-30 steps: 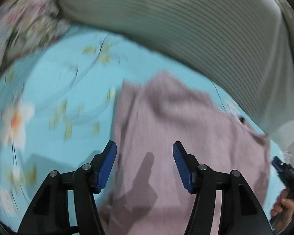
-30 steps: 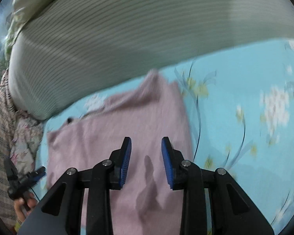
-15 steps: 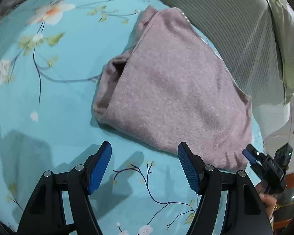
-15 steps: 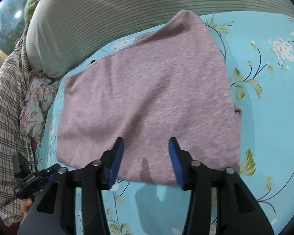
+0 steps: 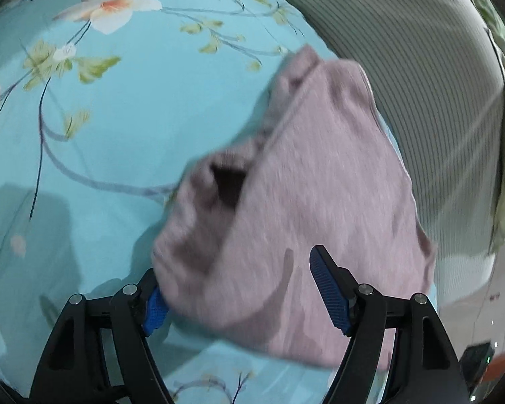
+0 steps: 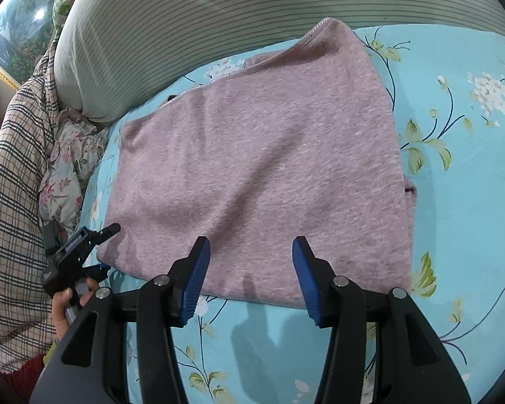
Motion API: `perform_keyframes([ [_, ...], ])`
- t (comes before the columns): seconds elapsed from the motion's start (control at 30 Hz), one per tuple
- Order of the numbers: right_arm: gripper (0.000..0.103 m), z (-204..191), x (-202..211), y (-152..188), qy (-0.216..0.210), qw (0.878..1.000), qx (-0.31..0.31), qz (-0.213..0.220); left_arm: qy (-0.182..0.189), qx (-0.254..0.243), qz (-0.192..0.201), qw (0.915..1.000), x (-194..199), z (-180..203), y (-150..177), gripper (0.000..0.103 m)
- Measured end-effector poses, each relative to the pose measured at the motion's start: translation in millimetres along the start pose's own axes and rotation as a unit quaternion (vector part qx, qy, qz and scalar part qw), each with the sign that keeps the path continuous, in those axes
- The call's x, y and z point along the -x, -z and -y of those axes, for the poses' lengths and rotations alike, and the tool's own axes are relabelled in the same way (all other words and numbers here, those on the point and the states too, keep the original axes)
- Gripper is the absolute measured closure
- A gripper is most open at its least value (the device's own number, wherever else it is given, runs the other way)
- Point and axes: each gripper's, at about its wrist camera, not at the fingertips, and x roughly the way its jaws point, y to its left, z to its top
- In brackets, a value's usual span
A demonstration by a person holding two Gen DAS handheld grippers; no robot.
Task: Fold small clothes
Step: 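Grasp the folded sweater edge with the left gripper and lift it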
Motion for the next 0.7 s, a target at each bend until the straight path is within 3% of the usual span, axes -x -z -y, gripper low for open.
perform_keyframes([
  [0.07, 0.051, 3.3, -3.2, -3.0, -0.003, 1.0, -0.003, 0.0, -0.009, -0.002, 0.009, 0.9999, -3.0, 3.9, -5.2, 0.029],
  [0.1, 0.051, 4.7, -4.2, -4.0, -0.003, 1.0, -0.004, 0.0, -0.014, -0.007, 0.013, 0.9998, -4.1, 6.3, -7.3, 0.04],
  [0.13, 0.051, 7.1, -5.3, -6.6, -0.004, 1.0, -0.006, 0.0, -0.016, -0.014, 0.014, 0.9997, -5.0, 8.5, -9.7, 0.063],
  [0.2, 0.051, 11.7, -5.0, -12.0, -0.006, 1.0, -0.007, 0.003, -0.003, -0.025, 0.004, 0.9997, -5.8, 12.9, -14.7, 0.09],
  [0.33, 0.051, 20.7, 1.9, -26.2, -0.013, 1.0, -0.006, 0.021, 0.009, -0.102, 0.034, 0.9942, 20.3, 48.4, -13.5, 0.094],
  [0.43, 0.051, 30.4, 4.5, -37.2, -0.029, 0.999, -0.021, 0.026, 0.041, -0.161, 0.038, 0.9853, 32.8, 91.1, -3.0, 0.094],
  [0.63, 0.051, 35.9, 10.4, -57.4, -0.07, 0.996, -0.04, 0.037, 0.09, -0.28, -0.008, 0.9557, 16.4, 175.4, 44.3, 0.094],
  [0.7, 0.051, 35.1, 8.5, -64.4, -0.089, 0.994, -0.045, 0.034, 0.091, -0.325, -0.037, 0.9405, -1.4, 196.6, 69.7, 0.094],
])
